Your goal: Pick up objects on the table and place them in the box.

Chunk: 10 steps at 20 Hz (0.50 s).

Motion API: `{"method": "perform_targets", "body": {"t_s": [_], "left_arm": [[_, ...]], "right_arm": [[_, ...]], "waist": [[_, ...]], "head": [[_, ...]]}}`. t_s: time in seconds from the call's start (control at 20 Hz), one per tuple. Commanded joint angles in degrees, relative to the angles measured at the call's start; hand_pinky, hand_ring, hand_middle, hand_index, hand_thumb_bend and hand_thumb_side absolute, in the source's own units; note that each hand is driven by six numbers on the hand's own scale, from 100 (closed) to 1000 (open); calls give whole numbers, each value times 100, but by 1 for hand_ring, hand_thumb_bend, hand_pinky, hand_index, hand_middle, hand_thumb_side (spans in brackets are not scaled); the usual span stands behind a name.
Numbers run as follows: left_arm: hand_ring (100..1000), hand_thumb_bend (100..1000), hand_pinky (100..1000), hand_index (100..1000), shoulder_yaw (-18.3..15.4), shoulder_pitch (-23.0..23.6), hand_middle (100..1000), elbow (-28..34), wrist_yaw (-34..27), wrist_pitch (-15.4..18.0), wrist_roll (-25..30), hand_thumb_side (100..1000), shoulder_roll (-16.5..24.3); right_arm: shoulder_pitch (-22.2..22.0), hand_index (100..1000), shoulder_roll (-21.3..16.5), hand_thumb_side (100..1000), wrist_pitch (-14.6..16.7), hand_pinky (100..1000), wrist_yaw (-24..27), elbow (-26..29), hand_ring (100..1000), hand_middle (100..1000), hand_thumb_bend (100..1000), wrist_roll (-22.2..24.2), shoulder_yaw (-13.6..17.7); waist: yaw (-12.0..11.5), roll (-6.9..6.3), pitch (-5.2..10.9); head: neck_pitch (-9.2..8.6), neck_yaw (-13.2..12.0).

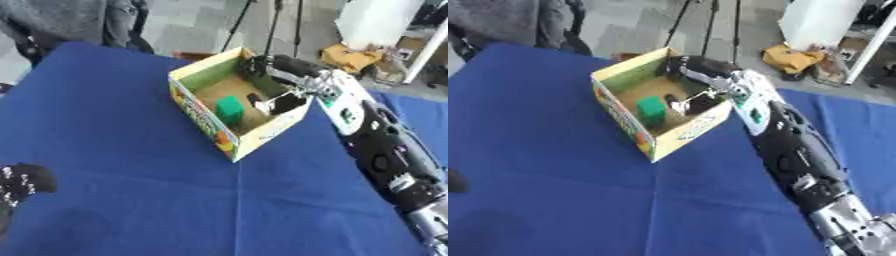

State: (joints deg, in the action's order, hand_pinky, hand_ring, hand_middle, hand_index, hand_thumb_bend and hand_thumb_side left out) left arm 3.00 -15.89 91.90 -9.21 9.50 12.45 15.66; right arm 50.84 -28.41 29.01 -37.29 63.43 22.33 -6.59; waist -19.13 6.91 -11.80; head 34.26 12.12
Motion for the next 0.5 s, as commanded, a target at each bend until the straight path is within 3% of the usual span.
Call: {"method": "perform_targets", "body": {"t_s": [0.05, 0.35, 0.5], "left_arm": [[615, 397, 629, 661, -84, -6, 580, 72, 18, 9, -54, 1000, 131], [616, 394, 628, 661, -149, 62, 580, 52, 51, 19, -123, 1000, 171], [616, 394, 628, 661, -159, 76, 580, 49, 61, 26, -141, 1000, 180]], "right_arm": [[-65, 895, -484, 241, -74, 728, 673, 607, 802, 862, 100, 72, 9], [-657, 880, -1066, 211, -345, 711, 1603, 1622, 788, 841, 100, -30, 150], [-796, 880, -1171, 211, -490, 711, 1823, 1861, 788, 841, 100, -51, 183]], "waist": [[100, -74, 118], [460, -114, 120], [509, -125, 120]], "head": [[21, -102], [39, -270], [39, -291]]}}
